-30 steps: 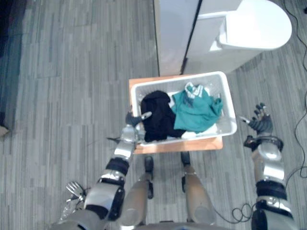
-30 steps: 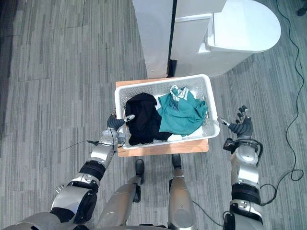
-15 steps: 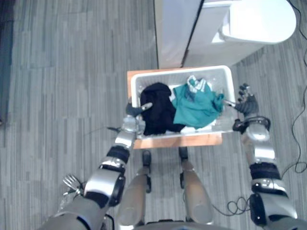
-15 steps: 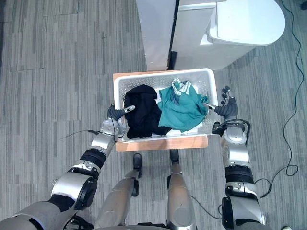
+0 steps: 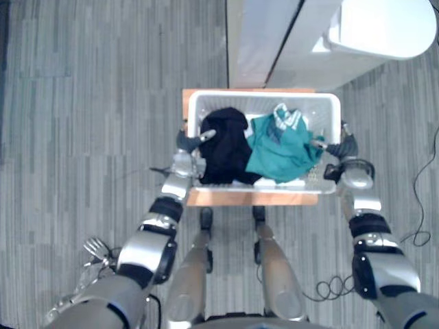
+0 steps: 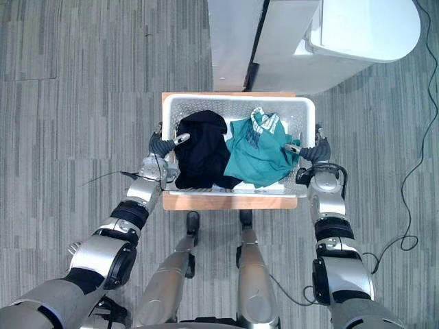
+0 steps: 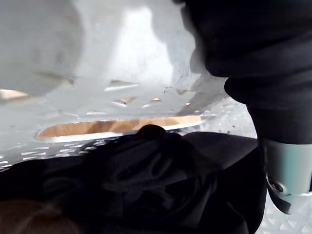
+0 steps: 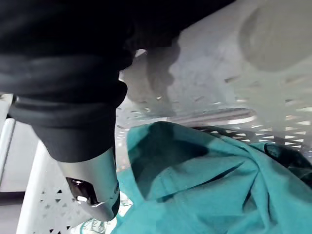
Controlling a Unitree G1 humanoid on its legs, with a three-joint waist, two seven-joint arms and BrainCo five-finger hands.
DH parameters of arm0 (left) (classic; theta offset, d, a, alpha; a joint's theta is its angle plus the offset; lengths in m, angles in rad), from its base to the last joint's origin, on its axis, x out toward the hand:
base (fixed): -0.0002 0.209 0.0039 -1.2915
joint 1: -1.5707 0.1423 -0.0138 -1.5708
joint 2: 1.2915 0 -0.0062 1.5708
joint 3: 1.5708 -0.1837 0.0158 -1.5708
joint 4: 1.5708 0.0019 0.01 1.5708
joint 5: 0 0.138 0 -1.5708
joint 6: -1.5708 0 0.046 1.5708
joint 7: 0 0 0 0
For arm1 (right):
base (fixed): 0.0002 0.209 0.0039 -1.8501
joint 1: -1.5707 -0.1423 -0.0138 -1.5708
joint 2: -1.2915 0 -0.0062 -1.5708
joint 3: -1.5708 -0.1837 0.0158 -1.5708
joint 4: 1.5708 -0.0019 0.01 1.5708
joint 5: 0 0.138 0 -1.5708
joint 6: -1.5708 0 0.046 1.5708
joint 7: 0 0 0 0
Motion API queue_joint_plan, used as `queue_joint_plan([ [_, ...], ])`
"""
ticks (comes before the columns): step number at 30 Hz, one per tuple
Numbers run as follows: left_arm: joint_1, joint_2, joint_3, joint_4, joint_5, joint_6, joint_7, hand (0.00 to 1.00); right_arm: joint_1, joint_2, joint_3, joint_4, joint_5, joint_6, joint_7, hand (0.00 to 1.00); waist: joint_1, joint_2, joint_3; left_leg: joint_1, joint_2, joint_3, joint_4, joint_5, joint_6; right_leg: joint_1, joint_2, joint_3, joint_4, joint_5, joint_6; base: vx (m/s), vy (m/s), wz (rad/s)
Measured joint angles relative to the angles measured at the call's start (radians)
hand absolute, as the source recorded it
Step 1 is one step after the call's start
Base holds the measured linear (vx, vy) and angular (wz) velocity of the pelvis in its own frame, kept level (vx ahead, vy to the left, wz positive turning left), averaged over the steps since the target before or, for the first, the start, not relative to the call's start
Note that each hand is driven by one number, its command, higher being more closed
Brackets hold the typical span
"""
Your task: Pick up the laundry basket with both hands and put the clothes into the washing machine.
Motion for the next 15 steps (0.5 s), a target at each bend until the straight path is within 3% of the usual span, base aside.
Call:
queue_joint_plan([
  [8,-0.042,0.009,0.003,0.001,0.0,-0.002,0.016,0.0,-0.078,-0.026,-0.001,0.145,0.046,-0.009,0.006,0.0,-0.001,-0.011,0.006,0.0,0.001,-0.001,-0.064,0.039,-0.001,-0.02,-0.002,-0.002,-0.017,0.01,0.003,0.0,-0.025,0.02],
  [9,-0.055,0.016,0.003,0.001,0.0,-0.003,0.017,0.0,-0.096,-0.028,0.0,0.168,0.057,-0.011,0.008,1.0,-0.001,-0.018,0.009,-0.002,0.001,-0.001,-0.07,0.045,-0.002,-0.025,-0.003,-0.002,-0.017,0.011,0.004,0.0,0.0,0.0],
  [10,-0.064,0.018,0.003,0.001,0.0,-0.005,0.017,0.0,-0.112,-0.029,0.0,0.186,0.062,-0.013,0.01,1.0,-0.001,-0.023,0.01,-0.005,0.001,-0.001,-0.075,0.05,-0.004,-0.03,-0.003,-0.002,-0.017,0.011,0.006,-0.02,-0.031,0.04],
  [11,-0.078,0.019,0.003,0.003,0.0,-0.008,0.017,1.0,-0.129,-0.034,0.0,0.208,0.066,-0.015,0.009,1.0,-0.001,-0.027,0.011,-0.006,0.001,-0.001,-0.092,0.06,-0.007,-0.038,-0.003,-0.003,-0.017,0.01,0.012,-0.03,-0.028,0.03],
  [15,-0.114,0.028,0.001,0.004,0.0,-0.02,0.014,1.0,-0.172,-0.052,0.018,0.234,0.066,-0.017,0.01,1.0,0.0,-0.036,0.015,-0.018,0.0,-0.003,-0.123,0.089,-0.008,-0.063,-0.005,-0.002,-0.017,0.015,0.022,-0.03,-0.032,0.04],
])
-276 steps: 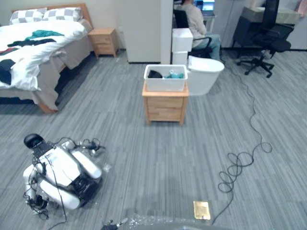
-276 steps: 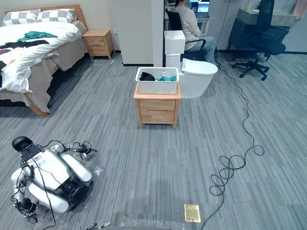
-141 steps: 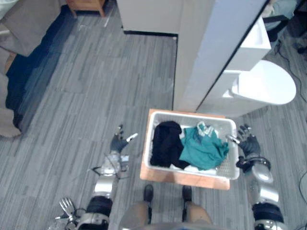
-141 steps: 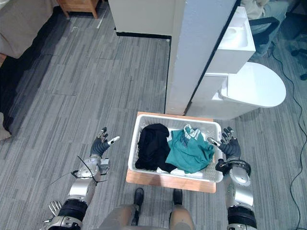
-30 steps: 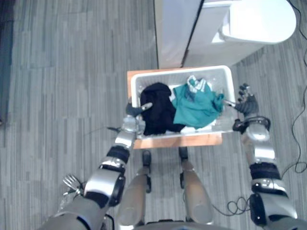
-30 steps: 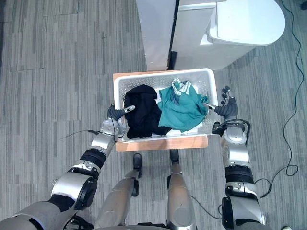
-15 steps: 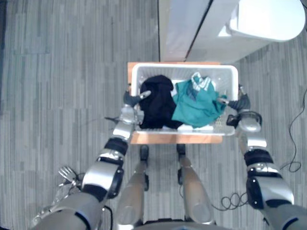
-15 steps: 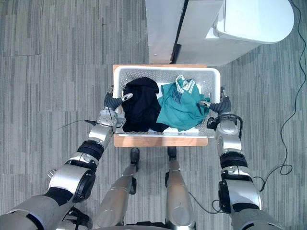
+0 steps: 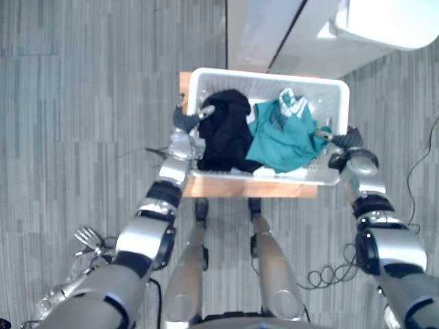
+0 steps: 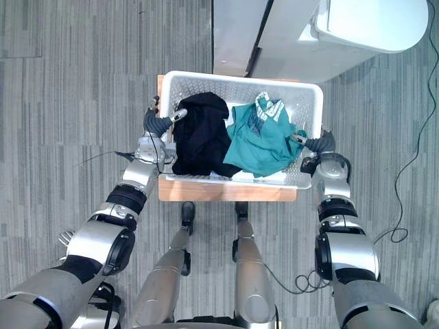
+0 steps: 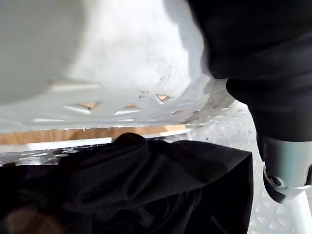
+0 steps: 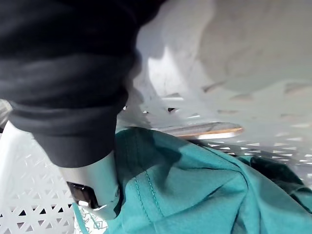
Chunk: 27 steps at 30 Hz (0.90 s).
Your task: Pick up the laundry basket with both hands and put the clothes into the washing machine.
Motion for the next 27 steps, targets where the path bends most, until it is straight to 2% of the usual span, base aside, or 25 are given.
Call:
queue_joint_plan([
  [13,0.003,0.039,-0.036,0.016,-0.002,-0.021,-0.03,1.0,-0.017,-0.025,0.086,0.005,0.006,-0.004,-0.003,1.0,-0.001,-0.001,0.0,-0.003,0.003,0.008,-0.001,0.011,0.004,-0.006,0.003,0.006,-0.004,0.014,-0.006,0.01,-0.046,-0.01],
  [18,0.029,0.047,-0.041,0.03,-0.005,-0.022,-0.064,1.0,0.014,-0.014,0.087,-0.011,-0.003,0.012,-0.003,1.0,-0.003,-0.001,0.0,0.03,0.003,0.017,-0.001,0.01,0.003,0.034,0.004,0.01,-0.029,0.028,-0.011,0.04,-0.034,-0.07],
  [24,0.143,0.057,-0.08,0.014,-0.02,-0.022,-0.112,1.0,0.198,0.025,0.075,-0.122,-0.003,0.038,0.016,1.0,-0.008,-0.001,0.0,0.12,0.003,0.033,-0.001,-0.015,0.002,0.126,0.004,0.018,-0.052,0.027,-0.01,0.06,-0.028,-0.1],
  [27,0.275,0.053,-0.108,-0.077,-0.02,-0.023,-0.151,1.0,0.349,0.056,0.034,-0.215,-0.003,0.047,0.038,1.0,-0.014,0.003,-0.004,0.16,0.0,0.037,-0.002,-0.03,0.011,0.165,0.002,0.02,-0.053,0.004,0.005,0.05,-0.03,-0.04],
])
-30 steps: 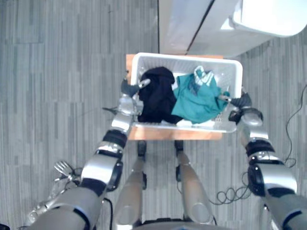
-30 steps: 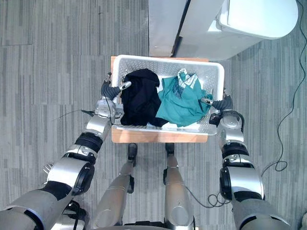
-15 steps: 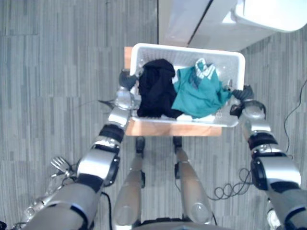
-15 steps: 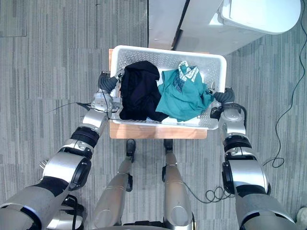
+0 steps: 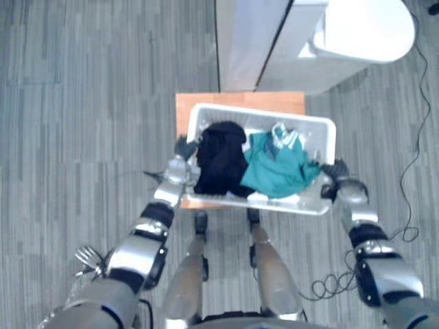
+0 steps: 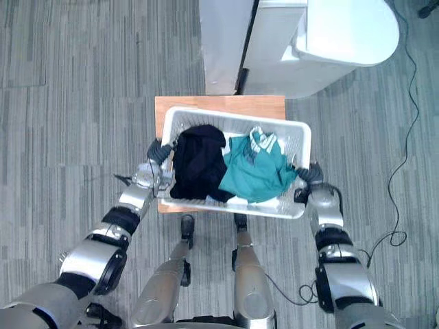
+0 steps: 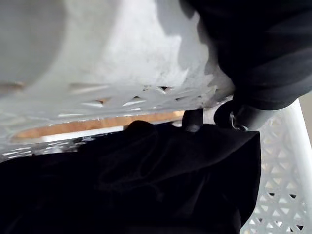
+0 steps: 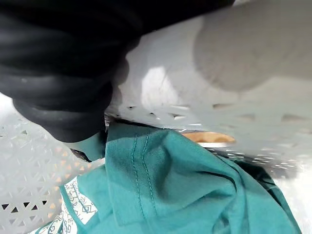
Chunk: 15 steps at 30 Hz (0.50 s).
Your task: Pick up the laundry basket with both hands and put the clothes into the washing machine.
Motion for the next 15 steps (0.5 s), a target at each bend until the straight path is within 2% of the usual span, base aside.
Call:
queue_joint_plan([
  [4,0.194,-0.001,-0.015,-0.152,0.0,-0.01,-0.067,1.0,0.148,0.039,-0.077,-0.126,-0.001,0.001,0.03,1.0,-0.014,0.004,-0.017,0.021,0.0,-0.01,0.001,-0.001,0.005,0.028,-0.001,-0.013,-0.001,0.0,-0.003,0.08,-0.033,0.07],
  [6,0.272,-0.002,-0.011,-0.232,0.0,-0.012,-0.086,1.0,0.197,0.066,-0.115,-0.176,-0.001,-0.001,0.04,1.0,-0.011,0.008,-0.023,0.041,0.001,-0.013,0.001,-0.004,0.003,0.053,-0.001,-0.02,-0.003,0.0,-0.003,0.08,-0.031,0.13],
  [9,0.37,-0.023,0.011,-0.351,-0.003,-0.026,-0.114,1.0,0.27,0.091,-0.153,-0.249,0.001,-0.014,0.054,1.0,-0.006,0.039,-0.065,0.057,0.001,-0.032,0.001,-0.005,0.003,0.085,-0.004,-0.041,-0.015,-0.001,-0.005,0.07,-0.029,0.17],
  [10,0.408,-0.032,0.026,-0.392,-0.003,-0.033,-0.115,1.0,0.297,0.105,-0.161,-0.276,0.002,-0.014,0.063,1.0,0.006,0.052,-0.088,0.078,0.003,-0.035,0.001,-0.015,0.0,0.105,-0.002,-0.042,-0.016,-0.006,-0.009,0.07,-0.041,0.06],
  [13,0.516,-0.068,0.053,-0.497,-0.003,-0.049,-0.129,1.0,0.375,0.123,-0.17,-0.371,0.002,-0.026,0.073,1.0,0.017,0.105,-0.166,0.112,0.008,-0.069,0.006,-0.029,-0.003,0.159,-0.001,-0.075,-0.017,-0.031,-0.018,0.06,-0.038,0.26],
  [15,0.572,-0.071,0.054,-0.554,-0.003,-0.066,-0.131,1.0,0.415,0.139,-0.174,-0.408,0.002,-0.046,0.08,1.0,0.023,0.121,-0.202,0.123,0.015,-0.094,0.017,-0.037,-0.012,0.188,0.004,-0.101,-0.021,-0.039,-0.027,0.05,-0.041,0.43],
])
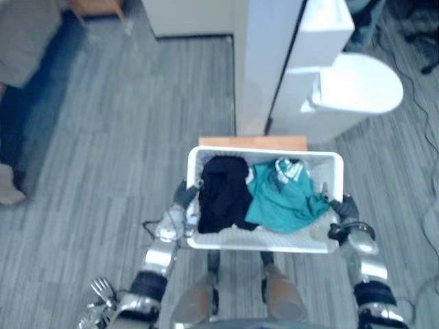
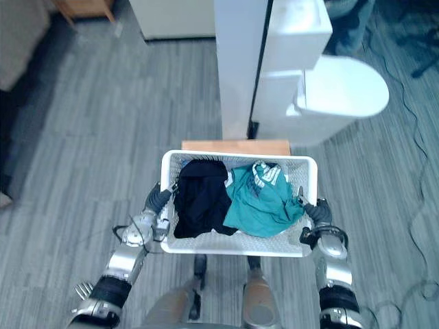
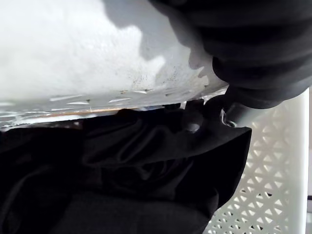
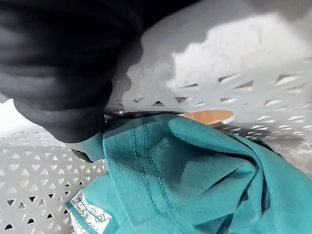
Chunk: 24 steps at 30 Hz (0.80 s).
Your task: Pick up the laundry basket with both hands and put the clothes into the washing machine.
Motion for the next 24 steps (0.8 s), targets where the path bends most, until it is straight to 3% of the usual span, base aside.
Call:
queue_joint_plan([
  [5,0.062,-0.027,0.001,-0.064,0.001,-0.002,-0.005,1.0,0.05,0.007,-0.013,-0.049,0.0,-0.01,0.011,1.0,0.025,0.008,-0.031,0.001,0.022,-0.06,0.016,-0.004,-0.006,0.046,0.021,-0.07,-0.003,-0.013,-0.017,-0.01,-0.069,0.38],
  [8,0.111,-0.027,-0.001,-0.104,0.0,-0.001,-0.022,1.0,0.09,0.019,-0.013,-0.081,0.0,-0.009,0.012,1.0,0.049,0.005,-0.034,-0.014,0.043,-0.041,0.087,-0.078,-0.017,0.024,0.029,-0.075,0.085,-0.048,-0.041,-0.02,-0.046,0.01],
  [9,0.124,-0.027,0.001,-0.122,0.0,0.004,-0.028,1.0,0.109,0.044,-0.03,-0.093,0.001,-0.009,0.013,1.0,0.041,-0.013,-0.042,-0.071,0.037,0.011,0.277,-0.134,0.022,0.018,0.003,-0.077,0.094,-0.054,-0.051,0.03,-0.003,-0.04],
  [11,0.141,-0.043,-0.001,-0.144,0.0,0.004,-0.041,1.0,0.137,0.052,-0.044,-0.118,0.016,-0.009,0.016,1.0,0.043,-0.008,-0.045,-0.116,0.06,0.049,0.515,-0.197,0.048,0.018,0.0,-0.064,0.105,-0.054,-0.052,0.02,0.0,-0.11],
  [13,0.166,-0.056,-0.01,-0.175,0.001,0.007,-0.06,1.0,0.206,0.071,-0.06,-0.176,0.037,-0.015,0.02,1.0,0.018,0.029,-0.07,-0.076,0.126,0.039,0.534,-0.256,-0.022,0.014,0.018,-0.062,0.11,-0.049,-0.043,-0.02,0.067,-0.14],
  [15,0.165,-0.052,-0.028,-0.189,0.005,0.008,-0.068,1.0,0.239,0.1,-0.081,-0.184,0.049,-0.025,0.02,1.0,-0.002,0.04,-0.079,-0.008,0.133,0.037,0.405,-0.324,-0.063,-0.003,0.027,-0.038,0.112,-0.034,-0.019,-0.07,0.232,-0.3],
  [17,0.161,-0.013,-0.048,-0.194,0.006,0.011,-0.068,1.0,0.262,0.135,-0.087,-0.181,0.054,-0.032,0.019,1.0,-0.007,-0.004,-0.089,0.0,0.099,0.078,0.364,-0.324,-0.053,-0.026,-0.006,0.003,0.106,-0.019,0.005,-0.14,0.252,-0.4],
  [19,0.161,0.032,-0.089,-0.194,0.006,0.017,-0.073,1.0,0.328,0.168,-0.087,-0.18,0.079,-0.041,0.013,1.0,-0.012,-0.044,-0.102,-0.002,0.031,0.114,0.322,-0.288,-0.006,-0.034,-0.059,0.042,0.062,0.009,0.03,-0.15,0.188,-0.31],
  [22,0.161,0.046,-0.107,-0.194,0.007,0.025,-0.082,1.0,0.349,0.171,-0.081,-0.167,0.091,-0.044,0.003,1.0,-0.014,-0.058,-0.106,-0.023,-0.015,0.163,0.322,-0.276,0.019,-0.074,-0.093,0.1,0.036,0.0,0.034,-0.1,0.227,-0.45],
  [23,0.163,0.056,-0.106,-0.194,0.008,0.034,-0.082,1.0,0.349,0.176,-0.069,-0.153,0.091,-0.042,-0.009,1.0,-0.009,-0.067,-0.101,-0.024,-0.02,0.205,0.332,-0.271,0.032,-0.089,-0.095,0.112,0.036,-0.023,-0.003,-0.04,0.271,-0.74],
  [24,0.174,0.067,-0.099,-0.195,0.009,0.042,-0.082,1.0,0.353,0.18,-0.049,-0.135,0.091,-0.038,-0.015,1.0,-0.009,-0.067,-0.1,-0.021,-0.015,0.233,0.348,-0.267,0.042,-0.093,-0.087,0.099,0.04,-0.076,-0.081,-0.04,0.299,-0.82],
])
